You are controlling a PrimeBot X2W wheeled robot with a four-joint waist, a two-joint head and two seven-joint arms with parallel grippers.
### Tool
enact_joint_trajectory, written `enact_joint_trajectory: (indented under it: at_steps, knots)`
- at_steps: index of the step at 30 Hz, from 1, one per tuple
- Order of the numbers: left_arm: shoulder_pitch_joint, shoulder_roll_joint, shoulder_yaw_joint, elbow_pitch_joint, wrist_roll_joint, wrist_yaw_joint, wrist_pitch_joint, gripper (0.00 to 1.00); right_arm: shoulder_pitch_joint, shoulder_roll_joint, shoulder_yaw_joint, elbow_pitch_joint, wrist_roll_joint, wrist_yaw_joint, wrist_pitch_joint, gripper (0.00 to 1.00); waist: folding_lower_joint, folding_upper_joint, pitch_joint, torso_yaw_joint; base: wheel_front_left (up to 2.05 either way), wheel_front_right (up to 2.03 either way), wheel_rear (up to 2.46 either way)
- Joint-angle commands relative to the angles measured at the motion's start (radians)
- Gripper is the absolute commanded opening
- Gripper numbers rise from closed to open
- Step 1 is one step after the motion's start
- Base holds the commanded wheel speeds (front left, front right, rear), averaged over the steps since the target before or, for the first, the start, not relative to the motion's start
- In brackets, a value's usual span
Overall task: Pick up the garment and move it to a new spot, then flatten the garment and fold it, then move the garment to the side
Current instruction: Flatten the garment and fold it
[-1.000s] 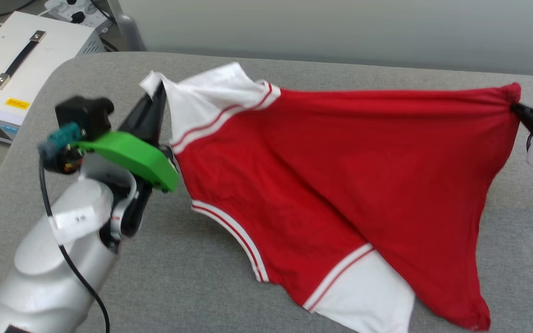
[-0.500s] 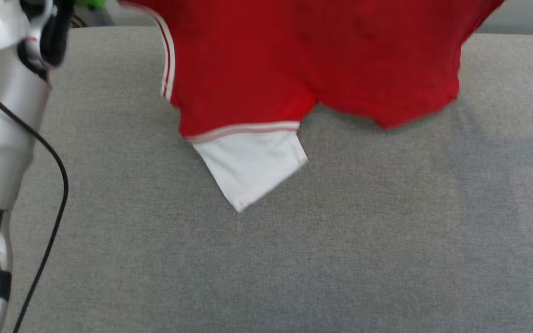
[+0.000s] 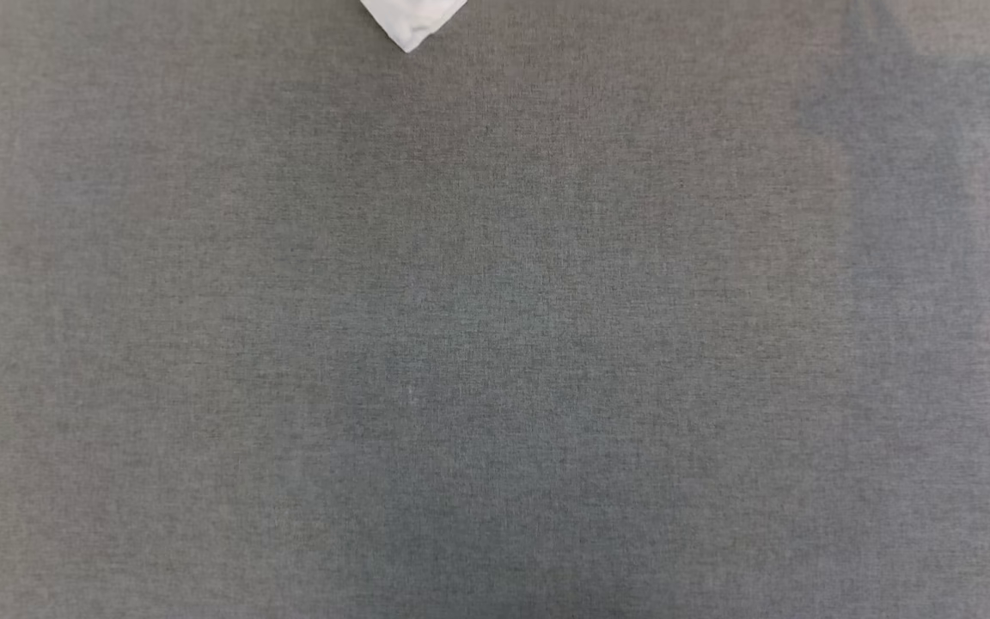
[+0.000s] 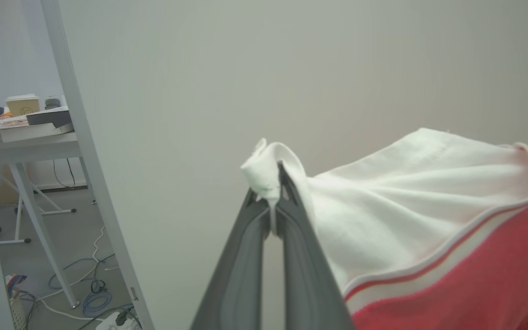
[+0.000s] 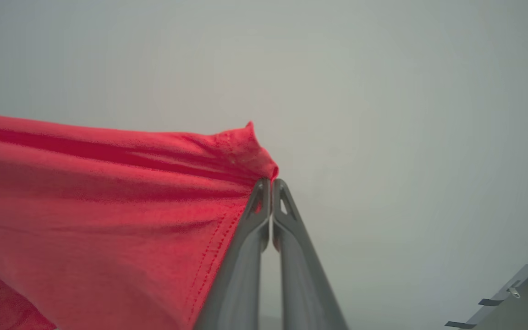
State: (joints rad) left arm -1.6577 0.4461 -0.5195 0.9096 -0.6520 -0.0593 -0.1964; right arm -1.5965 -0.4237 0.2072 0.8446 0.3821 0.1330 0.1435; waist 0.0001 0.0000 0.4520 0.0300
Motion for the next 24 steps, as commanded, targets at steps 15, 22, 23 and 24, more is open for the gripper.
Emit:
enact_joint_trajectory:
  at_steps: [15,22,23,24]
  knots:
    - [0.104,-0.083,-0.013,0.178,-0.081,-0.068,-0.046,0.0,0.037,0.052,0.144,0.143,0.071,-0.002,-0.073,0.0,-0.0001,0.0,0.136,0.009,0.0,0.0,0.0]
    - [0.326,-0.109,-0.05,0.121,-0.181,-0.071,-0.056,0.0,0.248,0.038,0.221,0.11,0.195,-0.002,-0.106,0.0,-0.0001,0.0,0.073,0.018,0.0,0.0,0.0]
    - [0.374,-0.108,-0.059,0.101,-0.201,-0.071,-0.057,0.0,0.295,0.031,0.234,0.099,0.213,-0.002,-0.119,0.0,-0.0001,0.0,0.055,0.022,0.0,0.0,0.0]
    - [0.411,-0.104,-0.069,0.084,-0.213,-0.071,-0.058,0.0,0.333,0.025,0.245,0.089,0.228,-0.002,-0.126,0.0,-0.0001,0.0,0.042,0.025,0.0,0.0,0.0]
